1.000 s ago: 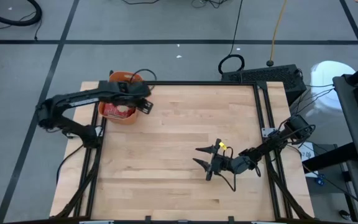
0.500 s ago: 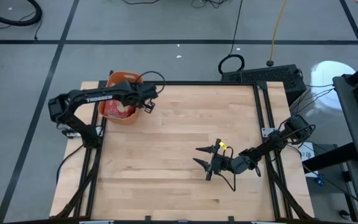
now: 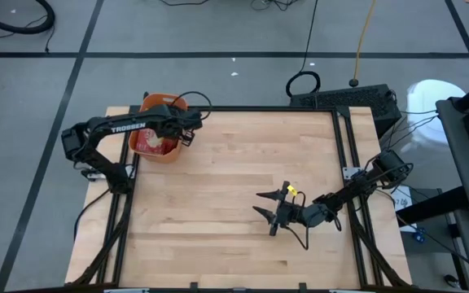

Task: Sort popcorn bags into baskets
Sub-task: Return to Home Position

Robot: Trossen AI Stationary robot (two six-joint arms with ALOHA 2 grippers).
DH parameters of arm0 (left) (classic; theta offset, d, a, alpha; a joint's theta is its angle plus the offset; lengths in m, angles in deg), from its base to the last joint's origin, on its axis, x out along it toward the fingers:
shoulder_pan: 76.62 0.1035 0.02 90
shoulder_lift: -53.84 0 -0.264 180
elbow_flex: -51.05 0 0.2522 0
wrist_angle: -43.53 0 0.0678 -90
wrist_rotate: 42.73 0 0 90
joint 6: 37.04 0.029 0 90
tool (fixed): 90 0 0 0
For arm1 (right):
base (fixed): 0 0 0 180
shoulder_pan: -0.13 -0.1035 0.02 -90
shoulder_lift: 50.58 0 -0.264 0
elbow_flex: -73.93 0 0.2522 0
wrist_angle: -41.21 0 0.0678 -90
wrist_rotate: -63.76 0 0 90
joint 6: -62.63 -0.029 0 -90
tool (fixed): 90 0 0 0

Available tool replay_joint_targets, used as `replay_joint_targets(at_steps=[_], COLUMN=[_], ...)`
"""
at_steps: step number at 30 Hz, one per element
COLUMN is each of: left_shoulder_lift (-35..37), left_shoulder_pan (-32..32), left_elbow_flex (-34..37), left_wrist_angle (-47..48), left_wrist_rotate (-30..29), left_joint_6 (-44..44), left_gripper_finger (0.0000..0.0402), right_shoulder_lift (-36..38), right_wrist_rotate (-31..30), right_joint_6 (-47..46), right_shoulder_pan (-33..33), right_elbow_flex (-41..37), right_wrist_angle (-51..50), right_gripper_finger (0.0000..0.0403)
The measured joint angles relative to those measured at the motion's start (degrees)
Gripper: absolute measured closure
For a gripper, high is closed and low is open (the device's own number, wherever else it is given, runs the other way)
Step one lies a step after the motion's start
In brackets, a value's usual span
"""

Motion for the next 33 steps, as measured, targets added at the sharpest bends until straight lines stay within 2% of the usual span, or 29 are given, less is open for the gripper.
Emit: replay_joint_targets(at_steps=[5, 10, 14, 18, 22, 28, 33], left_shoulder_lift=[2.7, 8.8, 12.8, 14.6, 15.9, 16.8, 17.2], left_shoulder_pan=[-4.8, -12.7, -20.6, -28.2, -34.4, -42.8, -47.6], left_elbow_flex=[0.0, 0.0, 0.0, 0.7, 5.9, 18.6, 27.0], left_wrist_angle=[-5.6, -16.0, -22.2, -27.2, -35.9, -60.7, -76.8], left_wrist_rotate=[-0.1, -2.1, -4.5, -9.0, -10.3, -9.1, -8.2], left_joint_6=[2.7, 8.5, 13.1, 14.9, 17.6, 25.6, 30.3], left_gripper_finger=[0.0391, 0.0391, 0.0391, 0.0392, 0.0392, 0.0392, 0.0392], right_shoulder_lift=[0.0, 1.9, 6.7, 13.7, 21.1, 30.9, 35.9], right_wrist_rotate=[-0.1, -0.1, 0.1, 2.6, 6.3, 13.5, 19.4], right_joint_6=[1.7, 2.7, 1.3, -1.9, -4.7, -8.3, -9.5], right_shoulder_pan=[0.1, 0.8, 1.5, 2.4, 3.1, 6.2, 9.9], right_elbow_flex=[0.0, 0.0, 0.0, 0.1, 0.1, -0.1, -4.1], right_wrist_angle=[0.0, -1.0, -7.8, -18.3, -29.5, -44.6, -45.3], right_gripper_finger=[0.0191, 0.0196, 0.0223, 0.0271, 0.0323, 0.0392, 0.0395])
